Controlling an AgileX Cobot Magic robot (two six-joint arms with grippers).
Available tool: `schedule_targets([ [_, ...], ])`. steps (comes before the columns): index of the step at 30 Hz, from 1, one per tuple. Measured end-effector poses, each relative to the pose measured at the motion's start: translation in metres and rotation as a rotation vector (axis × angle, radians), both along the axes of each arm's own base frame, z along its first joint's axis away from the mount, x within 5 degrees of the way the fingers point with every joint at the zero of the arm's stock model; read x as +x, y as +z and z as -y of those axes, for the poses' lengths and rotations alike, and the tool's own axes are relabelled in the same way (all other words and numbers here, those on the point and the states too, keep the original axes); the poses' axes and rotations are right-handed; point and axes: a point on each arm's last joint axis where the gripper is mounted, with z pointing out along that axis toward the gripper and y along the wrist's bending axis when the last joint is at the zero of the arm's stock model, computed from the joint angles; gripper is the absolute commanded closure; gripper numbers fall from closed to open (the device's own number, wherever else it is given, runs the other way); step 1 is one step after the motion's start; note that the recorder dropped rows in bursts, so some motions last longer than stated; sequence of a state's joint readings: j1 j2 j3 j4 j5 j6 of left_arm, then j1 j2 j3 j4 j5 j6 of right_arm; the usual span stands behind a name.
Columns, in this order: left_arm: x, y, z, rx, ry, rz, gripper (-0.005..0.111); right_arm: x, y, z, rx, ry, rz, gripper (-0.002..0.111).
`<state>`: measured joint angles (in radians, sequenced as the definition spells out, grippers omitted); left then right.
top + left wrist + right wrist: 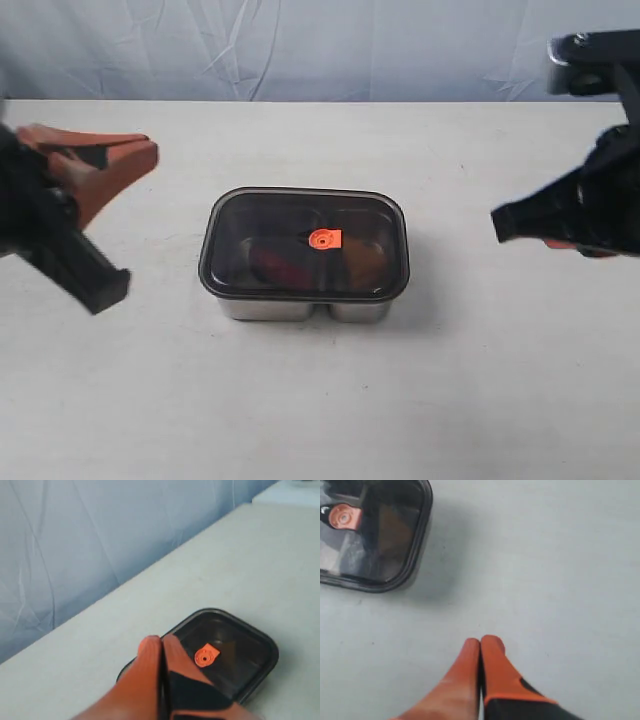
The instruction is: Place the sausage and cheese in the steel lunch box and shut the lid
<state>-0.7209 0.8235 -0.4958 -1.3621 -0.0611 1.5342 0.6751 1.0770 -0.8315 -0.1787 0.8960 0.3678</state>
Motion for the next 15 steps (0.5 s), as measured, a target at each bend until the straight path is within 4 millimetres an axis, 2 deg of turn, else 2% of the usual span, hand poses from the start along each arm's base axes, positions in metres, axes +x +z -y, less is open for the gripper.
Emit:
schedule_targets([
  [3,-0.023,0.011,-0.019,-0.091,-0.010,0.073,0.107,-0.016,-0.010,0.013,-0.003,-0.002,-0.001,0.109],
  [7,-0.049,0.024,-0.036,-0.199,-0.049,0.156,0.107,-0.028,-0.022,0.020,0.010,-0.012,-0.040,0.109],
  [15,-0.094,0.040,-0.053,-0.317,-0.252,0.278,0.107,-0.032,-0.025,0.020,0.026,-0.018,-0.063,0.109],
])
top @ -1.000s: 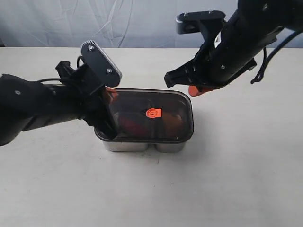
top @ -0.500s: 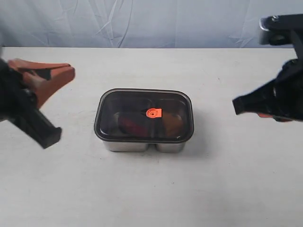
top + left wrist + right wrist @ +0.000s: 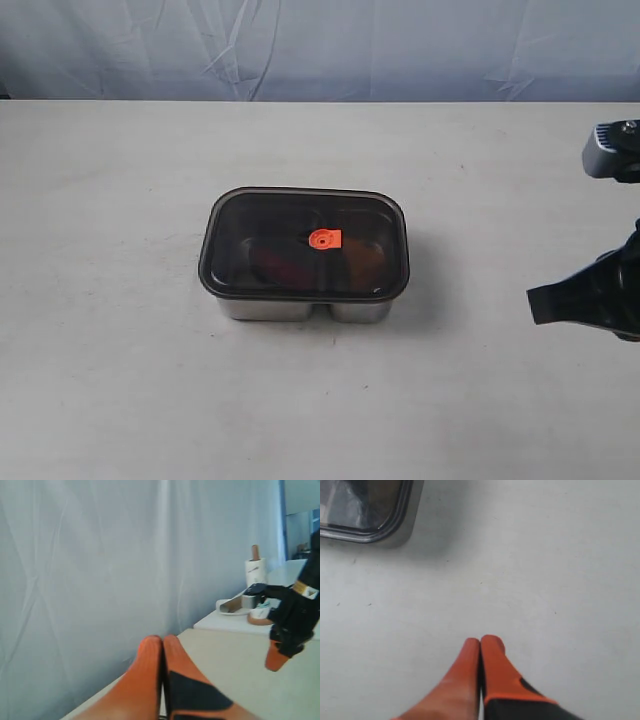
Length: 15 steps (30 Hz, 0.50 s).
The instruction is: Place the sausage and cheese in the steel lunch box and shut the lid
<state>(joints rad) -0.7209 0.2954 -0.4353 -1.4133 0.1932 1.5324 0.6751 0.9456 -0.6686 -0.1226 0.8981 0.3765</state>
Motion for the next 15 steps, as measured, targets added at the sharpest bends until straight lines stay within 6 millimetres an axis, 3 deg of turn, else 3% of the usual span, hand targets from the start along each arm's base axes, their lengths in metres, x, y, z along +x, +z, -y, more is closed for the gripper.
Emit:
schedule_targets([
  [7,-0.0127,0.0007,-0.0023,0.023,-0.063,0.069,0.107,0.0002,0.0002,-0.0003,0.004,0.000,0.002,0.109],
  [11,-0.0077,-0.0028,-0.0053,0.255,0.062,0.306,0.107,0.0002,0.0002,-0.0003,0.004,0.000,0.002,0.109],
  [15,-0.0054,-0.0043,-0.0068,0.370,0.117,0.417,0.107,0.0002,0.0002,-0.0003,0.004,0.000,0.002,0.109],
])
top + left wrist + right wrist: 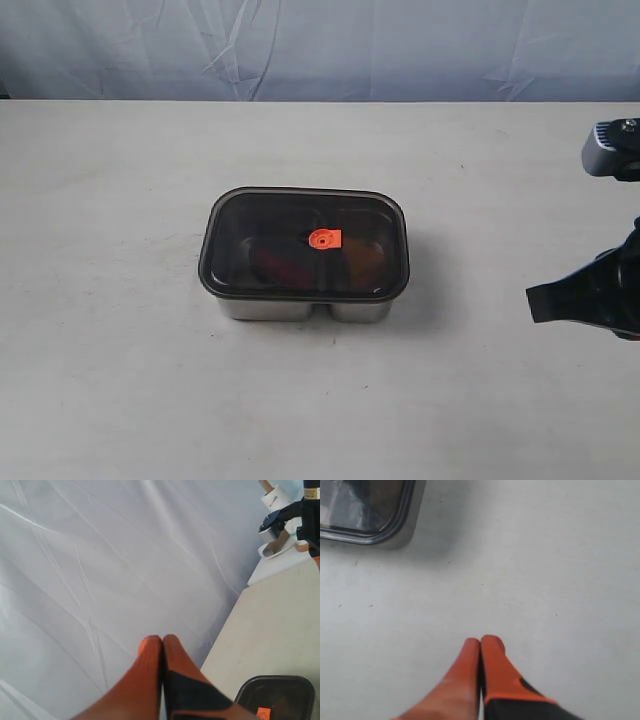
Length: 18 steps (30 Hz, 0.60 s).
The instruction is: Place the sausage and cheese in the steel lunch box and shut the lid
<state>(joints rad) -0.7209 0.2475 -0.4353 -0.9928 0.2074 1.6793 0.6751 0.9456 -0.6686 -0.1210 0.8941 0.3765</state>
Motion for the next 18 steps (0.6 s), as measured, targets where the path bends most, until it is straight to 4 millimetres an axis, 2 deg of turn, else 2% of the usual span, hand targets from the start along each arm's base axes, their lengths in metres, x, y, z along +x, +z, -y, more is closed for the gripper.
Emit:
schedule_targets([
  [10,0.002,0.001,-0.002,0.010,0.030,0.030,0.107,0.000,0.000,0.000,0.001,-0.002,0.000,0.109],
  [18,-0.008,0.002,-0.012,-0.069,0.066,0.012,0.107,0.002,0.001,-0.002,0.022,0.002,0.024,0.109],
])
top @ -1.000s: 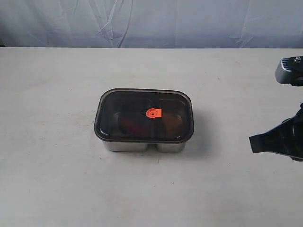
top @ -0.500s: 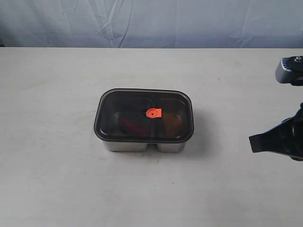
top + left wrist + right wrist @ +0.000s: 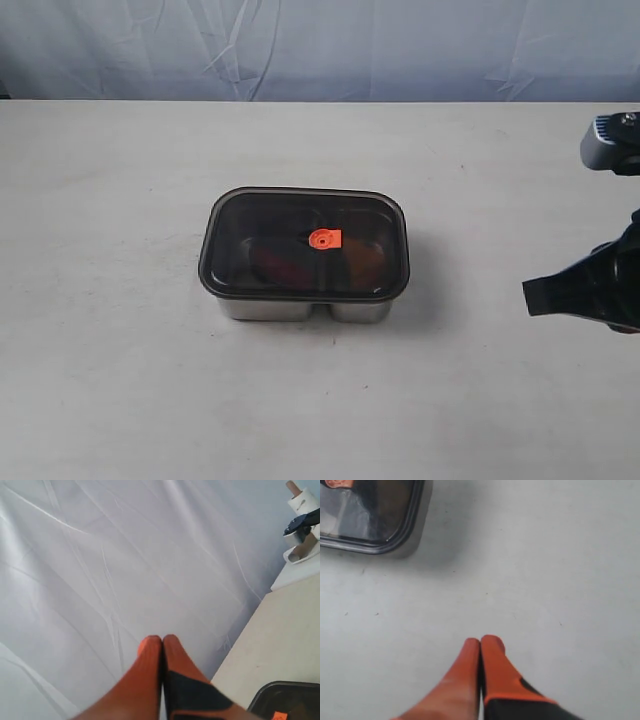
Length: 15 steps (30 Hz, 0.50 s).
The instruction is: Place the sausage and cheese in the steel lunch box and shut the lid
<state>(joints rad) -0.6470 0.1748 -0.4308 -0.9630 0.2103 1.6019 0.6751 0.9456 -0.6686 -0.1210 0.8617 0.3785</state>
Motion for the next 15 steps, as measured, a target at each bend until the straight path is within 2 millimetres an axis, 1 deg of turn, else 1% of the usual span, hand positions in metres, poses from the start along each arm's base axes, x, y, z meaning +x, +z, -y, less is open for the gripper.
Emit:
schedule_targets([
  [2,-0.002,-0.005,-0.002,-0.030,0.025,-0.079,0.107,0.001,0.001,-0.001,0.010,0.002,0.012,0.109],
  [3,-0.002,-0.014,-0.005,-0.063,0.086,-0.169,0.107,0.002,0.001,-0.002,0.018,0.003,0.021,0.109],
  [4,-0.001,-0.020,-0.008,-0.102,0.128,-0.225,0.107,0.002,0.002,-0.002,0.022,0.004,0.026,0.109],
  [5,0.000,-0.032,-0.012,-0.188,0.213,-0.319,0.107,0.003,0.002,-0.003,0.030,0.006,0.036,0.109],
  [6,0.001,-0.039,-0.015,-0.238,0.256,-0.365,0.107,0.003,0.003,-0.003,0.034,0.006,0.041,0.109],
  [7,0.003,-0.051,-0.019,-0.338,0.331,-0.444,0.107,0.004,0.003,-0.004,0.043,0.008,0.051,0.109],
  [8,0.006,-0.058,-0.021,-0.371,0.378,-0.475,0.107,0.004,0.003,-0.004,0.046,0.009,0.055,0.109],
  [9,0.009,-0.068,-0.025,-0.402,0.463,-0.512,0.107,0.005,0.004,-0.005,0.054,0.010,0.063,0.109],
  [10,0.011,-0.074,-0.028,-0.429,0.526,-0.538,0.107,0.005,0.004,-0.005,0.056,0.010,0.066,0.109],
  [12,0.015,-0.085,-0.031,-0.416,0.612,-0.557,0.107,0.005,0.005,-0.005,0.064,0.012,0.075,0.109],
  [15,0.017,-0.097,-0.035,-0.361,0.678,-0.572,0.107,0.006,0.005,-0.006,0.067,0.012,0.079,0.109],
])
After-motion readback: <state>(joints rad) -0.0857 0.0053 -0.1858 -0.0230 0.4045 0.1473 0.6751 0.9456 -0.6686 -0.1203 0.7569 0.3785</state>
